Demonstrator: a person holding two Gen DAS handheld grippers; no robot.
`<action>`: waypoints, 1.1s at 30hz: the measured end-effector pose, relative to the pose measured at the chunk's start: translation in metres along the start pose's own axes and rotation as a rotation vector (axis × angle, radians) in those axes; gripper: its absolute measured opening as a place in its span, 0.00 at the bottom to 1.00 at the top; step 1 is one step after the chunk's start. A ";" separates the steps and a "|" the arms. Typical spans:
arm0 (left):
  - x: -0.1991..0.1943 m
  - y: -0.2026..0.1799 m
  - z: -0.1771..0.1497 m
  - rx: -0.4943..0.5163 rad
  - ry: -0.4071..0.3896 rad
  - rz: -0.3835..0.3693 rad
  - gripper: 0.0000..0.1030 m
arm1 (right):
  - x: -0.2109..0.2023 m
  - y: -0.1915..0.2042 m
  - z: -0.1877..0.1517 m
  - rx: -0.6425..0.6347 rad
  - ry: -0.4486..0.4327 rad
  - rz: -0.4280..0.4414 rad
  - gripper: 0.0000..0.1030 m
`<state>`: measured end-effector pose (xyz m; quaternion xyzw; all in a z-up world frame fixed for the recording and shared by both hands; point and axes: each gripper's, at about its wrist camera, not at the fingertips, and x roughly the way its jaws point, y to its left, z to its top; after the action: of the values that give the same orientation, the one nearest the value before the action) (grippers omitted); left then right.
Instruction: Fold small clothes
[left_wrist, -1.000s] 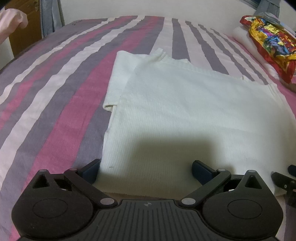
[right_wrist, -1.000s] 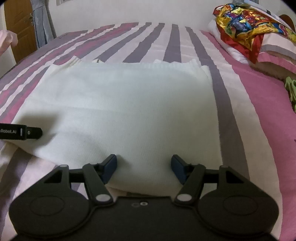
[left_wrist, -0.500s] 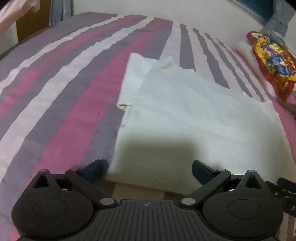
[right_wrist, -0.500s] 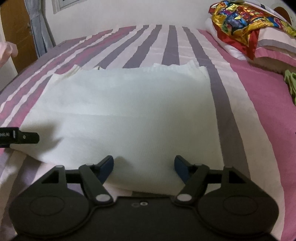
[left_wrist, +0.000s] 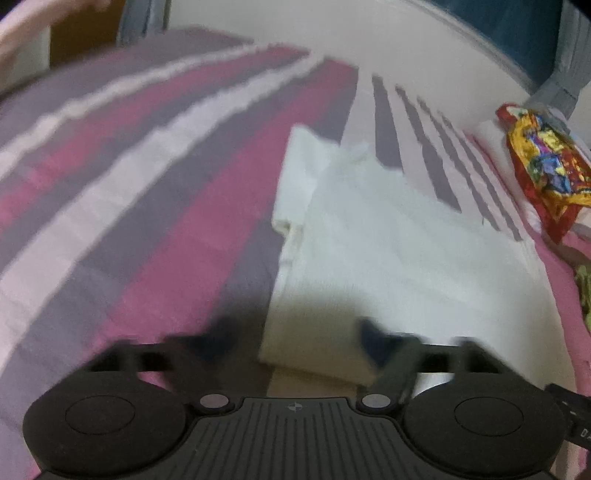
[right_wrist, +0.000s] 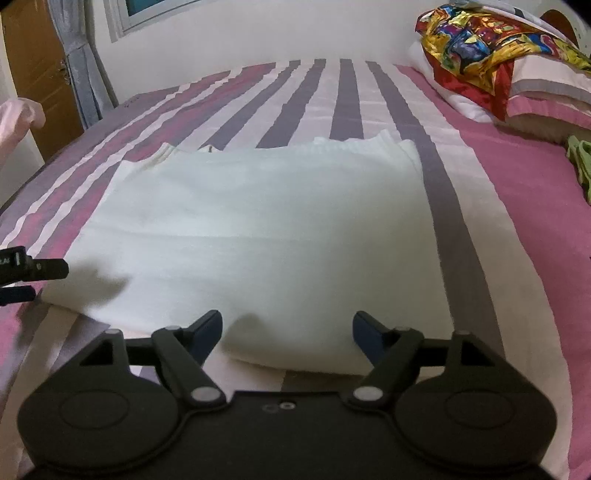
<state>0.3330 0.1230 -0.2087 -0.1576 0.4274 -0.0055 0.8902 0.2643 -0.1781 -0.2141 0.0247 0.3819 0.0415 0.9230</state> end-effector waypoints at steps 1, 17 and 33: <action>0.001 0.002 -0.001 -0.005 -0.002 0.000 0.60 | 0.000 0.000 0.000 0.004 0.000 0.002 0.75; -0.002 -0.001 -0.015 -0.028 -0.001 -0.028 0.32 | 0.010 0.012 0.004 -0.004 0.004 0.036 0.75; -0.013 0.013 -0.037 -0.366 0.049 -0.135 1.00 | 0.007 0.014 -0.001 0.008 0.010 0.058 0.75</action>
<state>0.2953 0.1267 -0.2240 -0.3450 0.4311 0.0088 0.8337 0.2677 -0.1638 -0.2187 0.0394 0.3858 0.0668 0.9193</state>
